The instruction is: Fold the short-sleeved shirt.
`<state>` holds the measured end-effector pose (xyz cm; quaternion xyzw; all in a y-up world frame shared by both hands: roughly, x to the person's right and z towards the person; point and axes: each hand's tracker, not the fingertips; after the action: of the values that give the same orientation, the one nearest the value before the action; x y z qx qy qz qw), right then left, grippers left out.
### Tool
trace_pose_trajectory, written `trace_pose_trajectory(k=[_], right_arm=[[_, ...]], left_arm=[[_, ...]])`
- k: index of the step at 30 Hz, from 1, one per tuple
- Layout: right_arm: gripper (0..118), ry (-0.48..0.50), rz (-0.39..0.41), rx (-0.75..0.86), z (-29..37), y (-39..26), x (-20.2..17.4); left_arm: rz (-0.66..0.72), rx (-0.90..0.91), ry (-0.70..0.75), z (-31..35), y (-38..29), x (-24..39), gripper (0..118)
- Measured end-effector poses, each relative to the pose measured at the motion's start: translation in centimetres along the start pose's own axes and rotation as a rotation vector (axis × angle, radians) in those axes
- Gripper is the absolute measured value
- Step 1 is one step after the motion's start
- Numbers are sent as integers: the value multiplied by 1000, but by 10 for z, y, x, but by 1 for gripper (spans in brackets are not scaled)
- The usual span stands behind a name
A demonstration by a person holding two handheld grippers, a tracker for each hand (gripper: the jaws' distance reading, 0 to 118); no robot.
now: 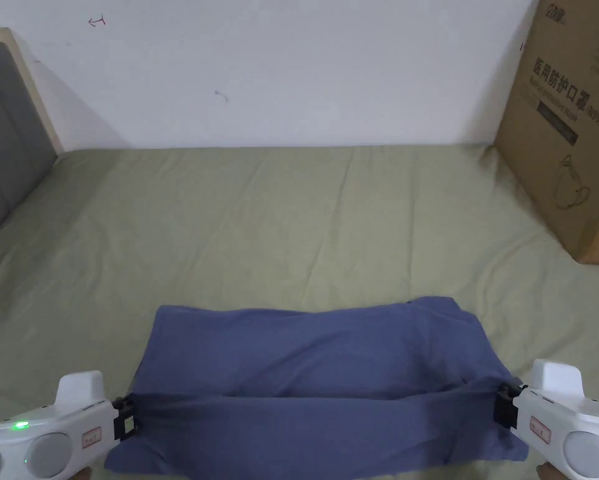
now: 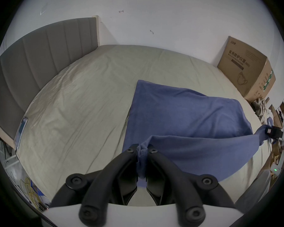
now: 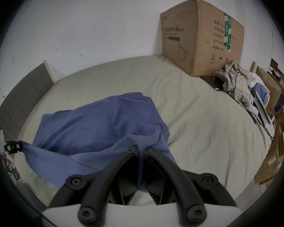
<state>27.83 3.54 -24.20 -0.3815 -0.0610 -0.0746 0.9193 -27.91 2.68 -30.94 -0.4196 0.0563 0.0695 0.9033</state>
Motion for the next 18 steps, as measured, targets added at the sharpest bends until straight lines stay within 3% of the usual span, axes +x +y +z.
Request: trace_pose_trajectory(k=[11, 17, 18], right_arm=[[4, -53, 33, -152, -91, 4, -3], [5, -63, 31, -175, -75, 2, -18], [8, -62, 29, -153, -60, 7, -24]], left_arm=[[-44, -182, 71, -91, 5, 15, 7], [-18, -200, 69, -63, 12, 28, 10], [-15, -182, 63, -55, 14, 30, 18]])
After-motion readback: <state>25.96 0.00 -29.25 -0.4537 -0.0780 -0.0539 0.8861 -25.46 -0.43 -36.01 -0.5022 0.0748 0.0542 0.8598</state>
